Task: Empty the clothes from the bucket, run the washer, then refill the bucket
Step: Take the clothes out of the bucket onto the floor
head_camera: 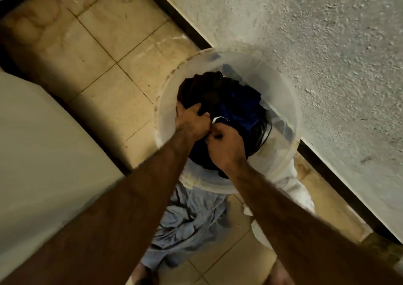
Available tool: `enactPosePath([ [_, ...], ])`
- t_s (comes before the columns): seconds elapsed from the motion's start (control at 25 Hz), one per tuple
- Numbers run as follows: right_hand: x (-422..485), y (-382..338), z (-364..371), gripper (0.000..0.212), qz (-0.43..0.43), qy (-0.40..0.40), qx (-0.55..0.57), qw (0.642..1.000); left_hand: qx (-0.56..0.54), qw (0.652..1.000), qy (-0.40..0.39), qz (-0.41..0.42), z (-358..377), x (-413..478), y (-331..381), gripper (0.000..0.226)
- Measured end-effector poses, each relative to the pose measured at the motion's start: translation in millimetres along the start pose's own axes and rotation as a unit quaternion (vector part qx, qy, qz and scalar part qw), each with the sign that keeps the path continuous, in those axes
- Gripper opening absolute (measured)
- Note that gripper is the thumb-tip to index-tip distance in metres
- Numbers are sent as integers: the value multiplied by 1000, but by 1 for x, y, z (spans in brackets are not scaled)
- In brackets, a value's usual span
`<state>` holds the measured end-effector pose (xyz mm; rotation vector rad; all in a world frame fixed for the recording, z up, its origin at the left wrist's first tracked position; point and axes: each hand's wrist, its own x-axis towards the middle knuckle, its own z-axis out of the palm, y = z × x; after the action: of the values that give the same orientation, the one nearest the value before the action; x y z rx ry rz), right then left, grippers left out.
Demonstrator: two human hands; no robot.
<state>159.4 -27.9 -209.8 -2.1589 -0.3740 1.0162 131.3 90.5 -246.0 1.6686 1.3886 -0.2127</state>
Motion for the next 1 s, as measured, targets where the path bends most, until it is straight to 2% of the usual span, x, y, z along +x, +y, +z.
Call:
enactPosePath([
  [0.12, -9, 19, -8, 24, 49, -1, 42, 998, -37, 999, 39, 3, 1, 3, 1, 37],
  [0.28, -27, 12, -23, 22, 87, 55, 88, 991, -124, 990, 57, 30, -4, -54, 13, 21],
  [0.4, -39, -15, -32, 49, 126, 75, 171, 974, -232, 972, 17, -6, -5, -104, 18, 29],
  [0.48, -44, -27, -41, 71, 177, 76, 250, 949, -273, 962, -12, -15, -10, -137, 24, 34],
  [0.56, -55, -38, -55, 78, 205, 73, 269, 938, -290, 956, -35, -18, -18, -167, 27, 31],
  [0.64, -63, -41, -67, 77, 197, 61, 256, 945, -301, 952, -54, -23, -26, -187, 26, 28],
  [0.76, -73, -46, -70, 66, 197, 42, 234, 951, -310, 947, -70, -36, -39, -202, 27, 27],
  [0.92, -83, -57, -66, 63, 180, 90, 172, 964, -317, 944, -82, -37, -51, -220, 35, 25],
  [1.0, -88, -70, -71, 53, 150, 123, 145, 970, -327, 942, -73, -35, -57, -220, 43, 25],
])
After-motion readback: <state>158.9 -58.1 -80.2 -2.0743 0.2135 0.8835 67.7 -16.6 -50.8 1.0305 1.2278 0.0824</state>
